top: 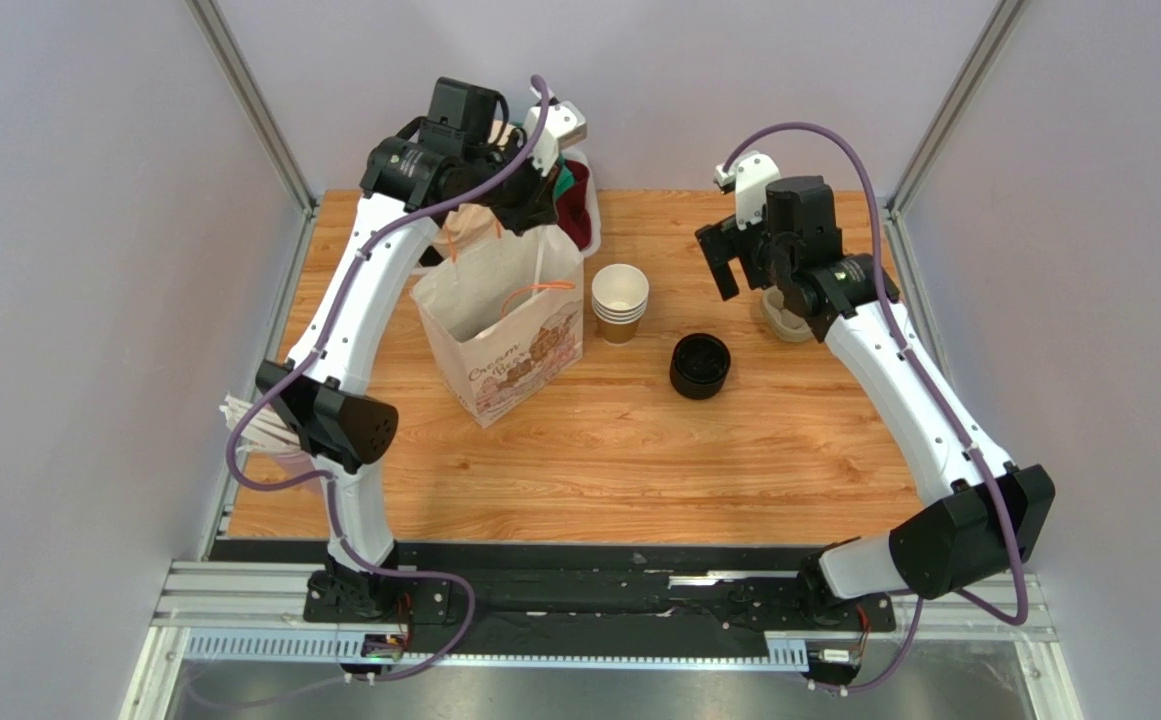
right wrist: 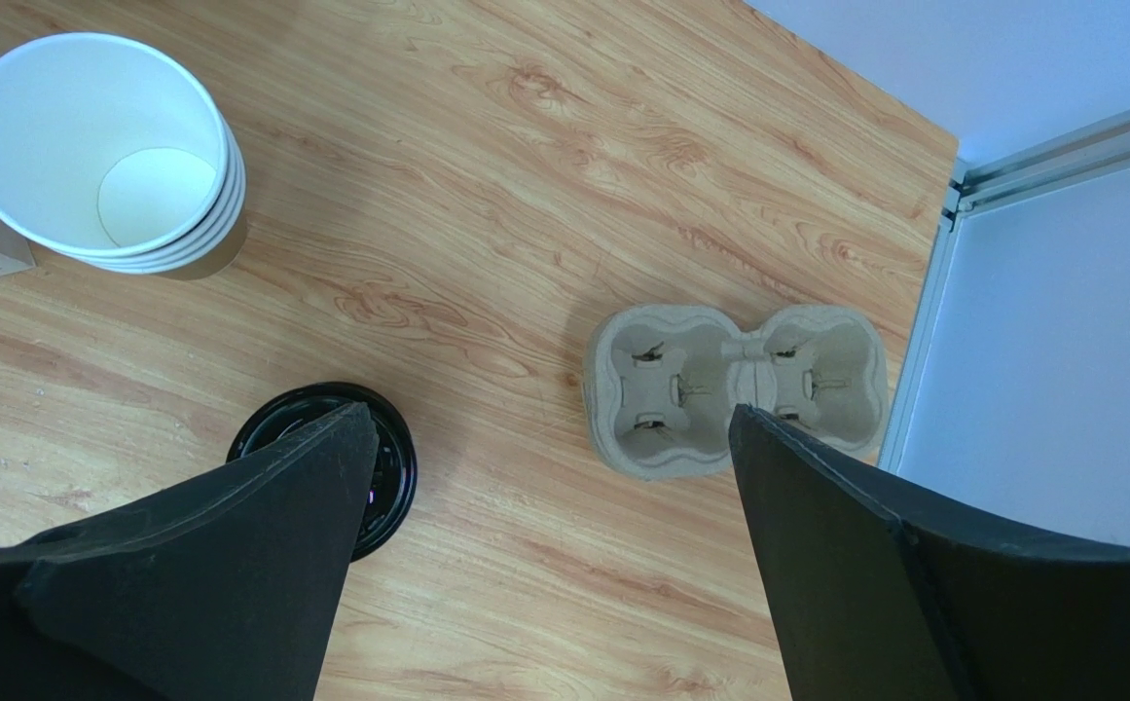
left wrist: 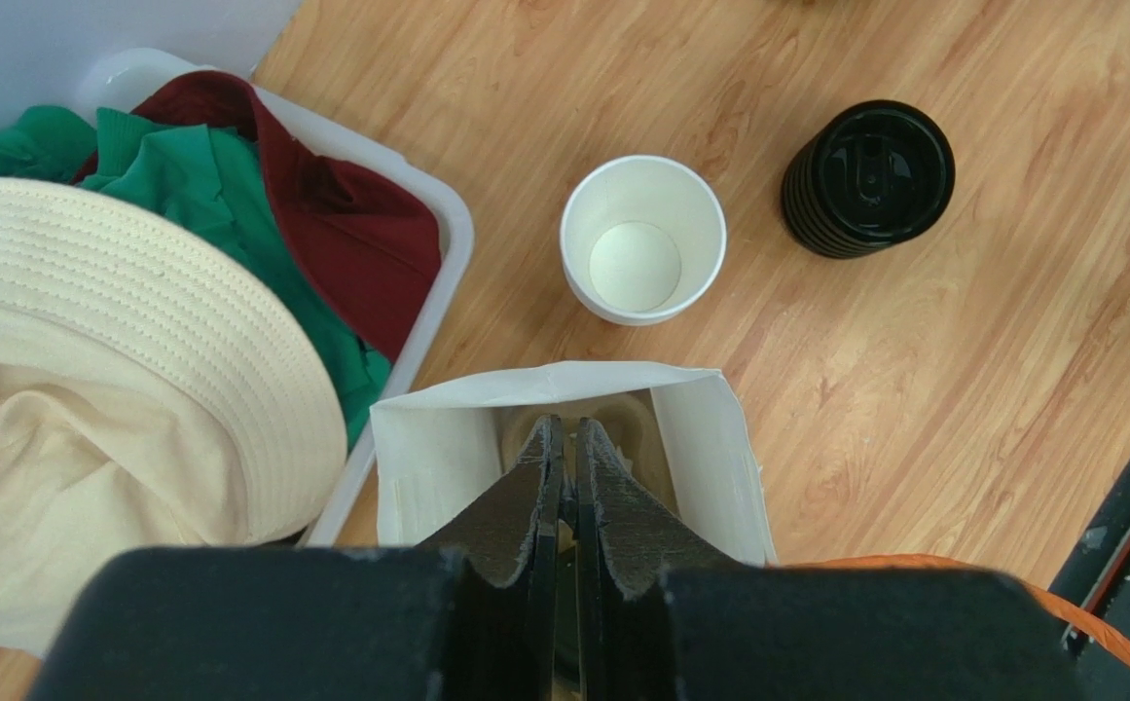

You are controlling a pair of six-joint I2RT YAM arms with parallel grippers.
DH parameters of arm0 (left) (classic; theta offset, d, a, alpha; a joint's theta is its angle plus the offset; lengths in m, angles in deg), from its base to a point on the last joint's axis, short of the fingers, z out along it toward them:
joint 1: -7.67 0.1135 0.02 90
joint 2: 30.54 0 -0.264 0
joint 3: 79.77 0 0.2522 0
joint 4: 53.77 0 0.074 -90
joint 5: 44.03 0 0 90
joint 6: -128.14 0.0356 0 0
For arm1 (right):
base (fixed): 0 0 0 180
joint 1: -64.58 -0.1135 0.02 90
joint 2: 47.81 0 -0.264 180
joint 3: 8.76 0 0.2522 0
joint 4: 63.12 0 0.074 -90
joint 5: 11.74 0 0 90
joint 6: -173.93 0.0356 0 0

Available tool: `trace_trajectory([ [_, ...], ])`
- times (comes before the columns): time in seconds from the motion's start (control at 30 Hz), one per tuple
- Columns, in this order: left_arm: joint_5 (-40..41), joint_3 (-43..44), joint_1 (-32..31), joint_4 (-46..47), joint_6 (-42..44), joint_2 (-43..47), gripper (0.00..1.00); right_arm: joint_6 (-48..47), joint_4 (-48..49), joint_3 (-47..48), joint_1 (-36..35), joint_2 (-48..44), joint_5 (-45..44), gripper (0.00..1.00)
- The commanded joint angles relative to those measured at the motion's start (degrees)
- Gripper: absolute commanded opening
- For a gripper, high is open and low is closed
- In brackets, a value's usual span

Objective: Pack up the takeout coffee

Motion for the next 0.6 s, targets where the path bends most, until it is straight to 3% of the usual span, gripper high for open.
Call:
trace_trajectory([
  [0.0,0.4,2.4,-0.6,-1.8,1.7,-0.4,0.02,0.3,2.1,0.0,0.2,-1.8,0.7,0.99],
  [0.2,-0.5,2.0,-1.5,-2.9,1.9,-2.1,0.05,0.3,2.2,-0.1,0.1,-1.8,0.8,0.99],
  [0.3,-0.5,1.9,-1.6,-3.0,1.6,-3.0,0.13,0.3,2.2,-0.1,0.2,-1.9,0.8,0.99],
  [0.33,-0.6,1.9,-1.6,-3.0,1.4,-3.2,0.18,0.2,2.3,-0.1,0.2,-2.0,0.7,0.99],
  [0.37,-0.8,1.9,-1.6,-3.1,1.3,-3.3,0.32,0.2,2.3,-0.1,0.2,-2.0,0.7,0.99],
  [0.47,-1.6,2.0,-1.6,-3.1,1.1,-3.1,0.54,0.2,2.3,-0.2,0.2,-2.0,0.7,0.99],
  [0.57,-2.6,2.3,-1.6,-2.8,1.1,-2.4,0.7,0.2,2.3,-0.2,0.2,-1.9,0.7,0.99],
])
